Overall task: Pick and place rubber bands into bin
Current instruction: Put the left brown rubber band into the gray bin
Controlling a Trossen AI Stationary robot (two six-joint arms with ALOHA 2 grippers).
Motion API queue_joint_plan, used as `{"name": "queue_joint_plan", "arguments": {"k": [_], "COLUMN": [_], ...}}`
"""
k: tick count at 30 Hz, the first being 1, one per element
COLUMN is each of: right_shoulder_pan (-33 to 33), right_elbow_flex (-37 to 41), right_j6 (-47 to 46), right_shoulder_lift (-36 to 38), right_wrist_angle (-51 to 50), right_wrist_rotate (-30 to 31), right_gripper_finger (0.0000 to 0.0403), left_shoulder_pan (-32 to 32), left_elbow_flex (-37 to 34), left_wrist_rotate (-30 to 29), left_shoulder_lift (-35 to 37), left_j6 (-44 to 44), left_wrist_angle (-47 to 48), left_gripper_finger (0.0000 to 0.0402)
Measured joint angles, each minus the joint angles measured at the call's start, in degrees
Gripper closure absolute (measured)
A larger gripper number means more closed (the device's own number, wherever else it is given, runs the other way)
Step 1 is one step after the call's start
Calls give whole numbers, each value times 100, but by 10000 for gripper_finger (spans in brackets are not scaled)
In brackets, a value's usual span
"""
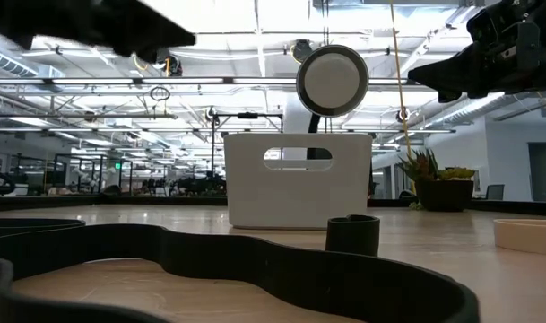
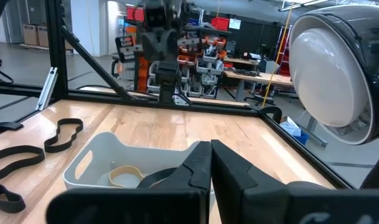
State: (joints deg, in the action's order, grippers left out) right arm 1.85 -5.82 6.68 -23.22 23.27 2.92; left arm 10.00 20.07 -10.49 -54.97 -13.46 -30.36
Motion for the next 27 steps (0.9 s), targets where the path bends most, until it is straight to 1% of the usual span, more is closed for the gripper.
{"name": "queue_joint_plan", "arguments": {"k": [2, 3, 5, 7, 9, 12, 18, 23, 27], "right_shoulder_pan": [0, -2, -1, -1, 0, -2, -1, 0, -2], "right_elbow_flex": [0, 0, 0, 0, 0, 0, 0, 16, 204], "right_j6": [0, 0, 0, 0, 0, 20, 0, -170, -163], "right_shoulder_lift": [0, 0, 0, 0, 0, 0, -4, -9, -10], "right_wrist_angle": [4, 2, 3, 2, 4, 6, 21, 21, 184], "right_wrist_rotate": [0, 0, 0, 0, 0, 0, 0, 0, 0], "right_gripper_finger": [399, 399, 399, 399, 399, 399, 399, 399, 399], "left_shoulder_pan": [-126, -179, -284, -367, -423, -450, -348, -227, -207], "left_elbow_flex": [-502, -713, -1064, -1293, -1402, -1407, -1407, -1407, -1407], "left_wrist_rotate": [433, 539, 494, 340, 192, 84, 82, 6, -47], "left_shoulder_lift": [183, 269, 452, 635, 828, 1158, 1749, 2363, 2574], "left_j6": [-1, 11, 109, 257, 349, 402, 46, -59, -89], "left_wrist_angle": [-618, -939, -1376, -1416, -1147, -483, -230, 253, 538], "left_gripper_finger": [397, 397, 395, 397, 398, 398, 399, 400, 400]}}
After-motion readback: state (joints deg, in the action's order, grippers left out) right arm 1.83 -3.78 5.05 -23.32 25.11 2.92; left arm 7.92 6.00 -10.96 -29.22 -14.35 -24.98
